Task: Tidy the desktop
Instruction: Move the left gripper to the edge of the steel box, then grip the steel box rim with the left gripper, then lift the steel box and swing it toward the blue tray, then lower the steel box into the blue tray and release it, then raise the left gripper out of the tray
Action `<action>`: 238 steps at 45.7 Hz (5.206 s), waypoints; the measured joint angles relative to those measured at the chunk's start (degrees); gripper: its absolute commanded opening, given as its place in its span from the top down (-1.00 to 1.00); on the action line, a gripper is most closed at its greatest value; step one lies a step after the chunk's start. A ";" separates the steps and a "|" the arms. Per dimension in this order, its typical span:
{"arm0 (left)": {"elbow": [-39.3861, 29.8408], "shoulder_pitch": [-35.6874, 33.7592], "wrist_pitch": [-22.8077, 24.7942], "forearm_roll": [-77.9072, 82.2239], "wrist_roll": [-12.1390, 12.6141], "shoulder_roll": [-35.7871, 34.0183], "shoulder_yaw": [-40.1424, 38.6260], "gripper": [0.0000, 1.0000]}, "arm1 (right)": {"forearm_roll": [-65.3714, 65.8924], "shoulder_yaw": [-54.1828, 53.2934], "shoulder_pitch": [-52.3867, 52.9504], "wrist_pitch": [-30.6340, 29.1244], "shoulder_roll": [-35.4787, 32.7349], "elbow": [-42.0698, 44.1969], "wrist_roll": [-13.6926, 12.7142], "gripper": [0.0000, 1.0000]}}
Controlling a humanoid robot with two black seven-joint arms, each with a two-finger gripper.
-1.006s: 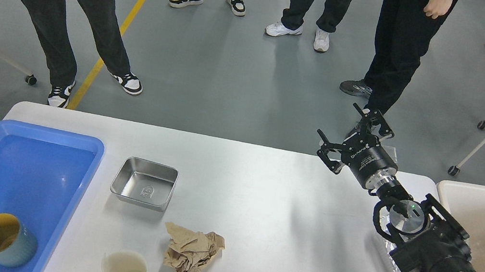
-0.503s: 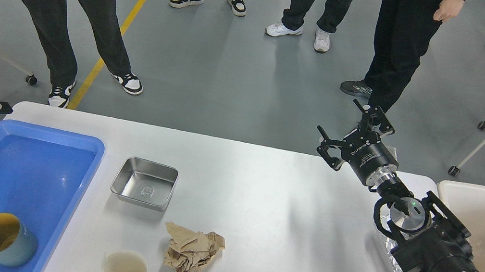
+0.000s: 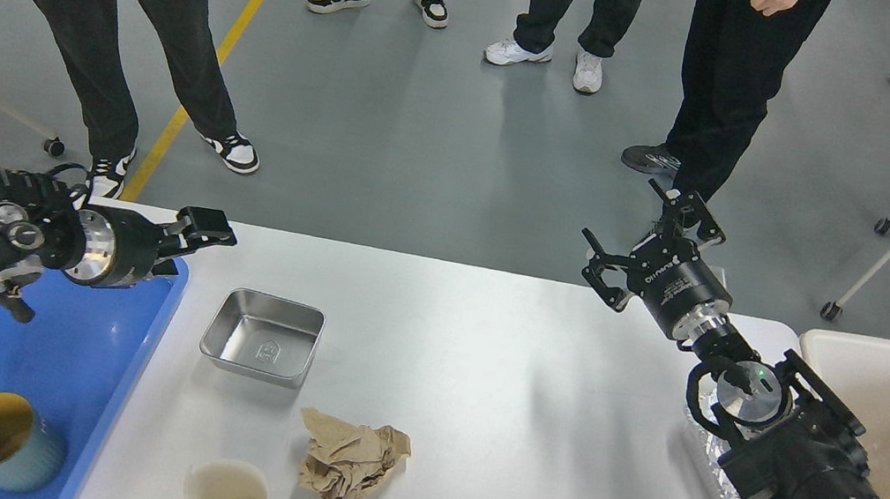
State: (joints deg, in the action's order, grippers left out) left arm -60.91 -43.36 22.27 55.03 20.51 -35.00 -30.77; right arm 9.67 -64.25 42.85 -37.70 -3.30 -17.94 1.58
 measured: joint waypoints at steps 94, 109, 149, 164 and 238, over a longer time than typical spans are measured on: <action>24.53 -8.83 5.18 24.45 -6.58 19.67 26.52 1.00 | -0.10 -0.18 -3.48 -0.09 -3.80 -2.54 0.09 -1.00; 6.97 -20.08 23.74 20.15 -6.88 6.73 20.26 1.00 | -0.09 -0.17 -3.34 -0.05 -3.91 -2.54 0.01 -1.00; 0.51 -21.25 32.73 14.00 -7.25 -20.14 -3.18 1.00 | 0.00 -0.01 -3.36 1.68 -3.83 -4.94 -0.09 -1.00; 21.02 -7.68 26.41 31.28 -30.97 -19.72 1.15 1.00 | 0.21 0.09 -3.54 1.68 -3.44 -5.43 -0.09 -1.00; 55.75 1.57 -2.11 10.15 -45.46 3.95 31.95 -0.70 | 0.70 0.53 -5.82 1.67 -3.38 -5.44 0.01 -1.00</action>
State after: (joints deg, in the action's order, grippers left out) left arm -5.16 -41.80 20.16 65.18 -24.94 -31.05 1.19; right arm 10.37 -63.72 37.03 -36.03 -6.68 -23.38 1.58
